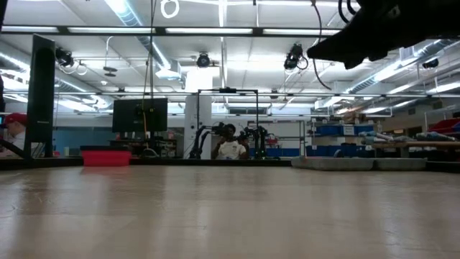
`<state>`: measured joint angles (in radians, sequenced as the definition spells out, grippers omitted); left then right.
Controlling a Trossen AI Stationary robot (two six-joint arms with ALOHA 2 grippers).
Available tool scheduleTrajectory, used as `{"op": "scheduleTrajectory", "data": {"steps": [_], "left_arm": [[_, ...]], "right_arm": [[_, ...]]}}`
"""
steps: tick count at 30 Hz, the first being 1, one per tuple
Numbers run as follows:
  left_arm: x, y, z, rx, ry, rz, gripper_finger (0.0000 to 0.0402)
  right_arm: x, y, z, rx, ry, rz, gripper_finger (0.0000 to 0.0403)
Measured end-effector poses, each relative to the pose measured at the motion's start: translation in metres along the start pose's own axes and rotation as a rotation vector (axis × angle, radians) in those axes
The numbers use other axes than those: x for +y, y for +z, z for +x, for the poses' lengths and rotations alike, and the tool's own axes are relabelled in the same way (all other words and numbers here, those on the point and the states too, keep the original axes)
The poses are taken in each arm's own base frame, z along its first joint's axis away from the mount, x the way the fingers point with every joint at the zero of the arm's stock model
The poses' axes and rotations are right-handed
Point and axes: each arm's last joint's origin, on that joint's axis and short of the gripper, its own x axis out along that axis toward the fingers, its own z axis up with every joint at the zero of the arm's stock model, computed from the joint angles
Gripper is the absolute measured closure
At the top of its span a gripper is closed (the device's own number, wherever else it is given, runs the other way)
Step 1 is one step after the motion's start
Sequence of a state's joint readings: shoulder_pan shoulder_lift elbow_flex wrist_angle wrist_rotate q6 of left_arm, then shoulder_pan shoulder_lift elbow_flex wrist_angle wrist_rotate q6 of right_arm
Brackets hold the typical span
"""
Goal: Coil cords
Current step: Coil the red wire onto the black spool
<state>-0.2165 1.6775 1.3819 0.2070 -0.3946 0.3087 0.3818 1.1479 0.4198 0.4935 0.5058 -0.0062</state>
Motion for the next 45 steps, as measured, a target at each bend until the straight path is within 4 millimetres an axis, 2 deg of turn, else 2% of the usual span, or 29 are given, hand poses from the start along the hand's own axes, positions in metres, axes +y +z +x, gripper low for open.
{"op": "scheduleTrajectory", "data": {"steps": [8, 17, 25, 36, 45], "left_arm": [[-0.001, -0.004, -0.002, 0.049, -0.017, -0.005, 0.0401], [0.003, 0.001, -0.009, 0.057, -0.034, -0.031, 0.0401], [0.0, -0.006, -0.011, 0.137, -0.035, 0.001, 0.0401], [0.003, -0.022, -0.014, 0.304, -0.01, -0.042, 0.0401], [0.003, -0.025, -0.014, 0.324, -0.011, -0.05, 0.0401]], "right_arm": [[-0.004, 0.002, -0.022, 0.058, -0.082, -0.028, 0.0402], [-0.019, -0.001, -0.048, 0.149, -0.179, 0.024, 0.0402], [-0.021, 0.011, -0.065, 0.068, -0.133, 0.021, 0.0403], [-0.007, 0.025, -0.082, -0.063, 0.003, -0.107, 0.0403], [-0.015, 0.037, -0.08, -0.143, -0.136, -0.091, 0.0403]]}}
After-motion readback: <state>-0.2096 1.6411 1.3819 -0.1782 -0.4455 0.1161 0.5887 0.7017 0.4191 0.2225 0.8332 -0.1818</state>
